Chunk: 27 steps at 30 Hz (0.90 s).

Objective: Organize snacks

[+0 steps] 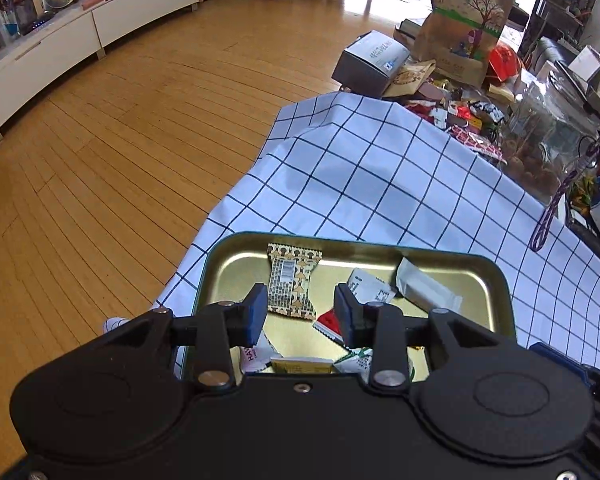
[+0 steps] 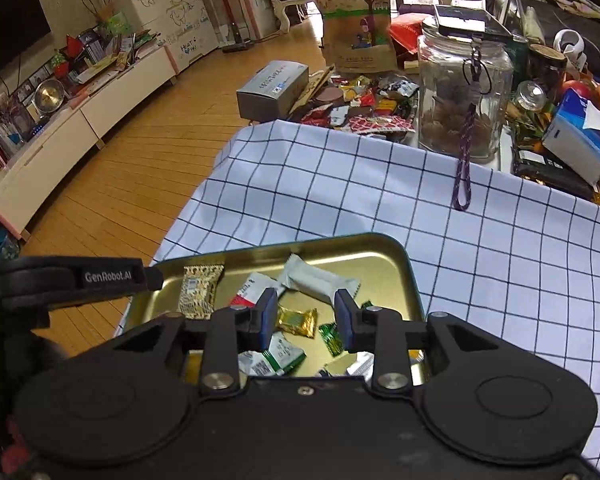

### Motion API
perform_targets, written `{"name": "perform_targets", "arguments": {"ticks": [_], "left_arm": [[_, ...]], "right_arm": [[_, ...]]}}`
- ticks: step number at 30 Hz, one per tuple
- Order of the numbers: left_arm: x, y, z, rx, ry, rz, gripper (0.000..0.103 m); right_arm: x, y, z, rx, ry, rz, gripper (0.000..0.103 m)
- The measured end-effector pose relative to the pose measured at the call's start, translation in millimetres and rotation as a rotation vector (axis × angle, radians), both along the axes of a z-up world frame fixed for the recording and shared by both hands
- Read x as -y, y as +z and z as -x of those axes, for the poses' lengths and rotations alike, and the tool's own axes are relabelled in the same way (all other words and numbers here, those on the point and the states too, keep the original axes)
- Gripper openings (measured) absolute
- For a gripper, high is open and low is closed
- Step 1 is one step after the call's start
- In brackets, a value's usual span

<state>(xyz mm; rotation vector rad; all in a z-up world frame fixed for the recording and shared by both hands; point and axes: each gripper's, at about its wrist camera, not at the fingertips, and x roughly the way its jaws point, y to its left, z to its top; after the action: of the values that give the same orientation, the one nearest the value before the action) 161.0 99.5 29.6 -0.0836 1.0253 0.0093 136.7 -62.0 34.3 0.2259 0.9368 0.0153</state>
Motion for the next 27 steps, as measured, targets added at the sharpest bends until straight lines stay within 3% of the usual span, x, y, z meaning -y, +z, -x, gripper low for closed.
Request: {"name": "perform_targets", "arguments": {"ticks": [16, 27], "left_arm": [[8.2, 4.3, 21.6, -0.060, -0.035, 0.008, 0.045], [22.7, 16.2, 42.8, -0.013, -0.088, -0.059, 0.045]], "right_arm": [[15.6, -25.6, 29.0, -0.072, -0.055, -0.008, 0.034], [18.8, -19.7, 43.8, -0.068, -0.053, -0.003, 0.035]]}}
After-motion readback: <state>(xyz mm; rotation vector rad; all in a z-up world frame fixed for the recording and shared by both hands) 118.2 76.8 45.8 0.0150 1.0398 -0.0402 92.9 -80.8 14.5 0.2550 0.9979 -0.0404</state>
